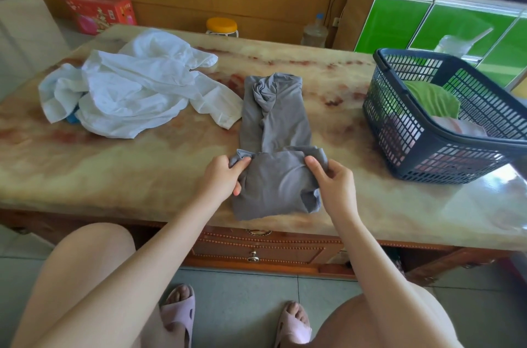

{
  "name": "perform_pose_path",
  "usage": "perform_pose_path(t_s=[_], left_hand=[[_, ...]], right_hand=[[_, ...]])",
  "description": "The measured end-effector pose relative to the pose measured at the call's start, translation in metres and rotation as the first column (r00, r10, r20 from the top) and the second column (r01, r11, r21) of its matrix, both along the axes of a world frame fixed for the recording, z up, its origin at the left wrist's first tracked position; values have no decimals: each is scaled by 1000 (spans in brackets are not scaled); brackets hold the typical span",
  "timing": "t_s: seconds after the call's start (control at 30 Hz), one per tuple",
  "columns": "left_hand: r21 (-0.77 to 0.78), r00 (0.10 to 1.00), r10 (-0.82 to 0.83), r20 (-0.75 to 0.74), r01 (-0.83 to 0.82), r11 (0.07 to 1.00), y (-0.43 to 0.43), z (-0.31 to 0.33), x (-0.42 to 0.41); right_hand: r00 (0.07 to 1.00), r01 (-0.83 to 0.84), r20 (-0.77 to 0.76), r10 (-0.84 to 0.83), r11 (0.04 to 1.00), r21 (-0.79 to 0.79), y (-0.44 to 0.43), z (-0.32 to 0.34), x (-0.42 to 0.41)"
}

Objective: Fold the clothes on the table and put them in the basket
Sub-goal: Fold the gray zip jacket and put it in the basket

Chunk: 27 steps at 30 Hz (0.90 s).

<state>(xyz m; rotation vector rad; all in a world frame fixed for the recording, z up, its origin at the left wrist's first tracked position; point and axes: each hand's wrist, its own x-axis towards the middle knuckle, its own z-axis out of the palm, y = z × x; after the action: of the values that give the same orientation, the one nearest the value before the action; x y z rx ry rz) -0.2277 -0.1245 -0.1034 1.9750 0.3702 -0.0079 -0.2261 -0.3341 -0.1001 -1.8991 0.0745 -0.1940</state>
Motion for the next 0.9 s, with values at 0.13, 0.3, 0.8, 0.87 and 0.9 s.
perform_pose_path(t_s=[0.13,0.3,0.8,0.87,0.9], left_hand=[[-37,1000,-8,-9,8,999,-1,-3,9],[219,996,-76,40,65,974,-6,-5,4],[-223,966,-226,-125,194,955,3,-1,-47],[-170,985,-159,-66,146,975,0,-5,-45],[-155,990,-136,-43,128,980,-2,-5,-43]], right_hand=[[994,-102,39,98,989,106,-1,9,7],[998,-53,18,54,996,-66,-5,4,6],[900,-334,-247,359,932,138,-43,1,-23],[917,-318,-218,333,943,100,-42,-2,-23],[927,-306,-201,316,949,80,-41,-4,-22]])
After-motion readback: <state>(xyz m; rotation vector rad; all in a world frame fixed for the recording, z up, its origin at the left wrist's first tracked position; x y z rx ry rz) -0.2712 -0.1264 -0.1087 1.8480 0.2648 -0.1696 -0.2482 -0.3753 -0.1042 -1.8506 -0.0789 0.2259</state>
